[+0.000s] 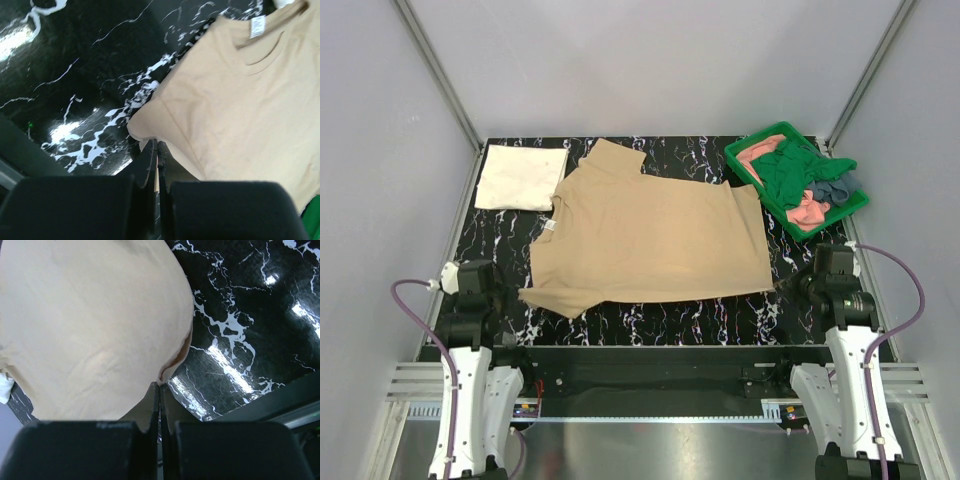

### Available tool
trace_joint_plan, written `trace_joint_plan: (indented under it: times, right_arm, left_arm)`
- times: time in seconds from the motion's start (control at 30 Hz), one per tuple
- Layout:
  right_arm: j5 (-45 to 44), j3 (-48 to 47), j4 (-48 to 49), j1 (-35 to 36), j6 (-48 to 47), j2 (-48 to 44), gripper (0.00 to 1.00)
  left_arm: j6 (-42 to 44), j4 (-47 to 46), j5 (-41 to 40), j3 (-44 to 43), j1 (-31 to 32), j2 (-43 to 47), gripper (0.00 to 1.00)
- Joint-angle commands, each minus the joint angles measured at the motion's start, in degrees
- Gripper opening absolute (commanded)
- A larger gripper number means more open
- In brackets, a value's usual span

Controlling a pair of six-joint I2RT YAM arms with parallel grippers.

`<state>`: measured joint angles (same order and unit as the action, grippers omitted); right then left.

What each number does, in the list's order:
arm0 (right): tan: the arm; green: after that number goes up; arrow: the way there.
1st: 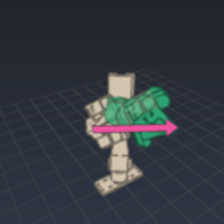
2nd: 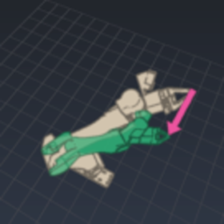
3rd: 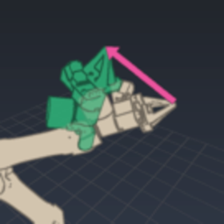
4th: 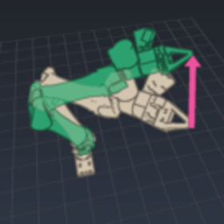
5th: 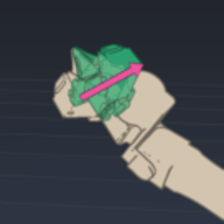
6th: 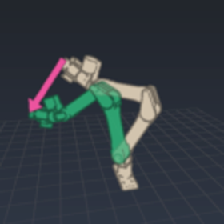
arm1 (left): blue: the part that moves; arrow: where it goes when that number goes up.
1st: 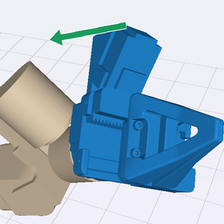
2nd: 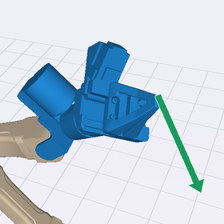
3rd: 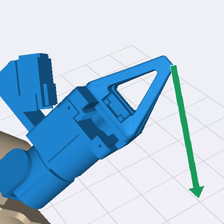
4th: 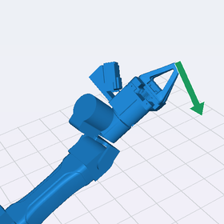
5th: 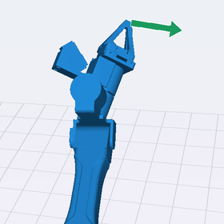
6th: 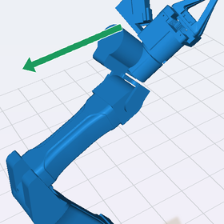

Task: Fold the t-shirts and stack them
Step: Fold the tshirt

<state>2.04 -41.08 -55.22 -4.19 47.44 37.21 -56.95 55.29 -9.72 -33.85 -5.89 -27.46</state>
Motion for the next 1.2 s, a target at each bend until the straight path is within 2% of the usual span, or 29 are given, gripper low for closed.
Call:
trace_joint_plan:
  times: [0.0, 0.13, 0.27, 0.4, 0.57, 0.8, 1.03, 1.17]
  right_arm:
    - [-3.4, -3.6, 4.4, -0.2, -1.9, 1.7, 0.00]
    - [-7.0, -4.8, 1.5, -0.2, -3.7, 2.7, 0.00]
    - [-3.7, -2.8, -0.2, -0.2, -1.7, 2.9, 0.00]
    - [0.7, 3.1, 3.7, -0.2, 0.5, 4.6, 0.00]
    - [-1.8, 5.0, 8.6, -0.2, 1.3, 8.7, 0.00]
    - [-4.6, 2.3, 16.4, -0.2, 1.2, 18.8, 0.00]
    - [-10.2, 0.8, 19.6, -0.2, -0.6, 29.3, 0.00]
    - [-6.7, 0.7, 24.4, -0.2, -3.0, 30.9, 0.00]
  left_arm:
    - [2.0, -6.3, -2.7, -5.2, 0.2, -3.2, 0.00]
    - [0.2, -4.0, -2.2, -4.4, 0.9, -3.7, 0.00]
    - [-1.3, -3.9, -1.9, -3.2, 2.2, -4.3, 0.00]
    - [-1.9, -5.7, -4.3, -2.7, 3.8, -8.5, 0.00]
    - [-1.2, -12.1, -4.9, -4.7, 4.0, -17.2, 0.00]
    - [1.0, -18.5, -4.5, -14.7, 4.7, -31.0, 0.00]
    - [5.6, -20.0, -4.6, -23.6, 5.2, -46.2, 0.00]
    - [7.7, -20.2, -6.1, -28.4, 5.5, -51.9, 0.00]
